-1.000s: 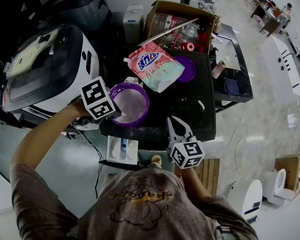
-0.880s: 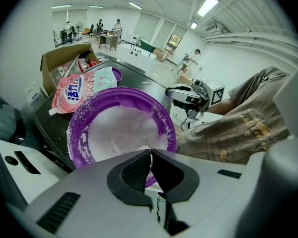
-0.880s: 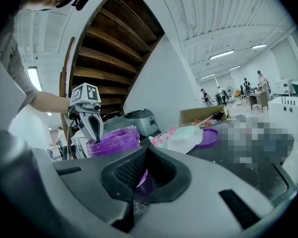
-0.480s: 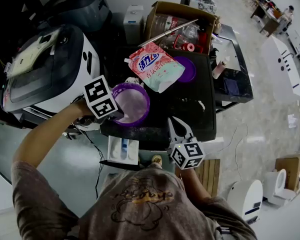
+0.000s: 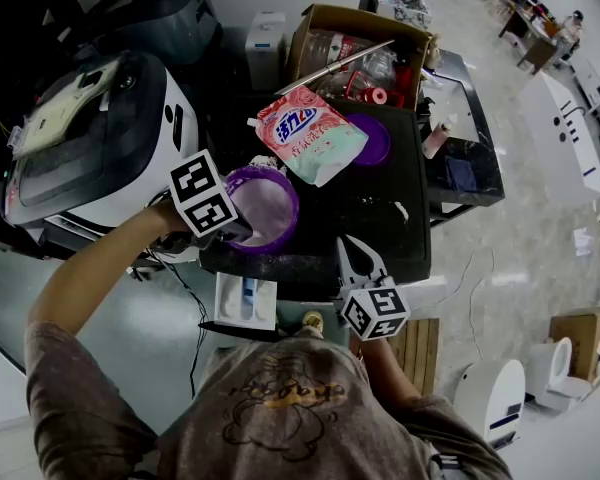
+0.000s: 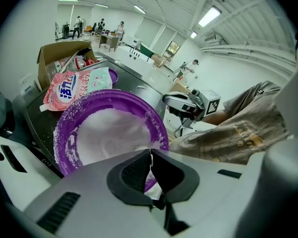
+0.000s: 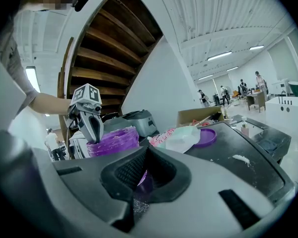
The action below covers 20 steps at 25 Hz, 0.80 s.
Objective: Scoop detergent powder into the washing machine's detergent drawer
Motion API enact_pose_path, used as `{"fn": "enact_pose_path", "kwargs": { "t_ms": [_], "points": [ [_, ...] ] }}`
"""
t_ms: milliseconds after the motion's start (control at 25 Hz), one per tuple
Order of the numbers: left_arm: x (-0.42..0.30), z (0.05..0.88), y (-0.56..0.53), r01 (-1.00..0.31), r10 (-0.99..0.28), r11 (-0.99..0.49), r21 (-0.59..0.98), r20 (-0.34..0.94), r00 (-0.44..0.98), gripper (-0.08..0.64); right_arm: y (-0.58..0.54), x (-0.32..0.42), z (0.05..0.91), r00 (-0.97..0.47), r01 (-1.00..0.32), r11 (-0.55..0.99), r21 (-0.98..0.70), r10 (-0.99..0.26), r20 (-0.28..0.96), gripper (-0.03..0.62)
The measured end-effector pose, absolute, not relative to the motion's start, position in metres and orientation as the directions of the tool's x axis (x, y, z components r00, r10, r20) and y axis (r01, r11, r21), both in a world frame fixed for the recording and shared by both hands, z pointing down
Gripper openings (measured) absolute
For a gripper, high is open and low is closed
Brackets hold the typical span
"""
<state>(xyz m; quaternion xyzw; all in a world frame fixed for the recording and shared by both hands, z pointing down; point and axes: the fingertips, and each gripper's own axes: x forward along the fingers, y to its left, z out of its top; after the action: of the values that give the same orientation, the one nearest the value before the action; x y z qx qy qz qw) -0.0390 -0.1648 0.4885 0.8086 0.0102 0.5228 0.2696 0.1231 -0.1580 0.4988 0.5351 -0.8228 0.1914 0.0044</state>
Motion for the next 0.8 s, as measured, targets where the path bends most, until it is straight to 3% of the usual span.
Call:
{"fn": "enact_pose_path", "kwargs": {
  "t_ms": [800],
  "points": [
    [-0.034, 0.472, -0.171, -0.328, 0.276, -0.747, 0.579, 0.718, 0.639, 0.025, -0.154, 0.123, 0.495, -0.423, -0.884, 0.351, -0.308, -0.882, 0.208, -0.006]
  ]
}}
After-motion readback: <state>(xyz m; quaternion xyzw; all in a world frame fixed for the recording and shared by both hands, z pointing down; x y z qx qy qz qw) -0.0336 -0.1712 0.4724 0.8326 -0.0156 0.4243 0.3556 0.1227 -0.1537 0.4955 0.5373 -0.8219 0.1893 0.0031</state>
